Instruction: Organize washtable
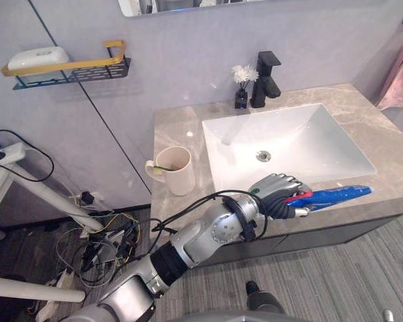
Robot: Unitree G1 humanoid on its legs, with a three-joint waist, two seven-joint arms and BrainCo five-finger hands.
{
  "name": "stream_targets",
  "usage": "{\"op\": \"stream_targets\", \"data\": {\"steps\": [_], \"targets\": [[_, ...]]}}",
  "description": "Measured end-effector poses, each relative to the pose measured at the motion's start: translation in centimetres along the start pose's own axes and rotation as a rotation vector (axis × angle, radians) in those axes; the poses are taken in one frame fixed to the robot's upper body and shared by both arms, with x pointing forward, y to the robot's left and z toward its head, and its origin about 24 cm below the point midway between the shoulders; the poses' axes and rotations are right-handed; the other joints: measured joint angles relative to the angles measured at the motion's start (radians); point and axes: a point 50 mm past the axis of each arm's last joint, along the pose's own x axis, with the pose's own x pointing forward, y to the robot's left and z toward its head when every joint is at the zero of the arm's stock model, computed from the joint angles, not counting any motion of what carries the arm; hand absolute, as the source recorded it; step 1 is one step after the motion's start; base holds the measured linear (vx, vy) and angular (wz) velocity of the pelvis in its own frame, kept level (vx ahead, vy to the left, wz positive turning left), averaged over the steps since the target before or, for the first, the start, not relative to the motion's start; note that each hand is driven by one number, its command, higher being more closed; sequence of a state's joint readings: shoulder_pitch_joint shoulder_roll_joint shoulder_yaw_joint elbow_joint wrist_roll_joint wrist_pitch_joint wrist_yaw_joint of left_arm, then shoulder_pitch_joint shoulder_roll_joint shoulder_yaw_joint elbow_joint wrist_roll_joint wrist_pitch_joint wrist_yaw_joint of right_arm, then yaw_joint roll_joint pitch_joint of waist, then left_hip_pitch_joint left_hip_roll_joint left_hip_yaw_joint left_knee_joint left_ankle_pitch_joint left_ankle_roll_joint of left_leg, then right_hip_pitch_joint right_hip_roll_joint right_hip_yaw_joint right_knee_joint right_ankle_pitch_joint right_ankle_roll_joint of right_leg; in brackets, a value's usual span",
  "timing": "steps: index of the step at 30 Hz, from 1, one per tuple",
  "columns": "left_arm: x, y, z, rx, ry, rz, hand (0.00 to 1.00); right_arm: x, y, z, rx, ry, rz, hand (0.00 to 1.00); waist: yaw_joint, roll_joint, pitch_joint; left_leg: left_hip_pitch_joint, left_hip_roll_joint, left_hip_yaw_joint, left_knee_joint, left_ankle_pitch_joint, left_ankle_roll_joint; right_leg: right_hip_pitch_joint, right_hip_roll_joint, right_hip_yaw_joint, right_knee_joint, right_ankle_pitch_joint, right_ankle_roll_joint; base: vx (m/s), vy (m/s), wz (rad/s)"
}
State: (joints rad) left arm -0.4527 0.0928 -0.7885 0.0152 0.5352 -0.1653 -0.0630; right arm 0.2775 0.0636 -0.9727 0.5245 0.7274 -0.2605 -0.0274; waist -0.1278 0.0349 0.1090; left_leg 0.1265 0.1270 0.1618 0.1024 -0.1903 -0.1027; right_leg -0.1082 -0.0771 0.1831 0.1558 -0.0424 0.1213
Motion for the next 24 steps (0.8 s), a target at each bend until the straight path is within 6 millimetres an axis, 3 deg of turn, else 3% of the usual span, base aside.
{"op": "stream_targets", "data": {"steps": [4,6,8,12,16,19,24], "targets": [[-0.1,-0.1,0.7,-0.018,-0.028,-0.001,1.0,0.2,2.5,3.5,0.047,-0.167,0.073,0.0,0.001,0.002,-0.026,-0.01,0.0,0.001,0.014,-0.002,-0.003,-0.012,0.001,0.004,0.013,0.001,0.001,0.0,0.006,-0.02],[0.0,0.1,1.1,-0.015,-0.049,0.009,1.0,0.0,4.7,5.5,0.09,-0.275,0.141,0.0,0.005,0.004,-0.027,-0.011,0.0,-0.001,0.025,-0.001,-0.004,-0.015,0.002,0.004,0.023,0.002,0.001,0.0,0.0,0.0],[0.0,0.4,1.6,-0.011,-0.07,0.018,1.0,-0.3,5.8,6.6,0.109,-0.327,0.188,0.0,0.01,0.004,-0.028,-0.011,0.0,-0.003,0.027,0.0,-0.005,-0.016,0.002,0.003,0.032,0.001,0.0,0.0,0.0,0.0],[-0.1,1.6,3.5,0.006,-0.164,0.069,1.0,-1.8,10.2,8.5,0.163,-0.427,0.36,0.0,0.02,0.002,-0.03,-0.012,0.0,-0.006,0.034,-0.001,-0.005,-0.015,0.001,0.002,0.036,0.001,0.0,-0.01,0.0,0.01],[-0.2,2.2,4.3,0.007,-0.202,0.091,1.0,-4.3,15.1,8.9,0.155,-0.466,0.581,0.0,0.034,-0.004,-0.038,-0.023,0.0,-0.022,0.046,-0.001,-0.006,-0.011,-0.003,-0.013,0.037,0.0,-0.002,-0.04,-0.003,0.1],[-0.4,2.8,4.5,0.01,-0.217,0.116,1.0,-6.4,17.7,8.8,0.161,-0.473,0.725,0.0,0.051,-0.007,-0.046,-0.046,0.0,-0.053,0.059,-0.001,-0.006,-0.01,-0.01,-0.037,0.034,-0.001,-0.003,-0.05,-0.007,0.25],[-1.4,5.2,4.7,0.043,-0.228,0.244,1.0,-9.1,20.4,8.1,0.191,-0.435,0.92,0.0,0.084,-0.007,-0.053,-0.052,-0.001,-0.093,0.063,0.004,-0.009,0.01,-0.02,-0.08,0.03,-0.002,-0.005,-0.02,-0.011,0.25]]}}
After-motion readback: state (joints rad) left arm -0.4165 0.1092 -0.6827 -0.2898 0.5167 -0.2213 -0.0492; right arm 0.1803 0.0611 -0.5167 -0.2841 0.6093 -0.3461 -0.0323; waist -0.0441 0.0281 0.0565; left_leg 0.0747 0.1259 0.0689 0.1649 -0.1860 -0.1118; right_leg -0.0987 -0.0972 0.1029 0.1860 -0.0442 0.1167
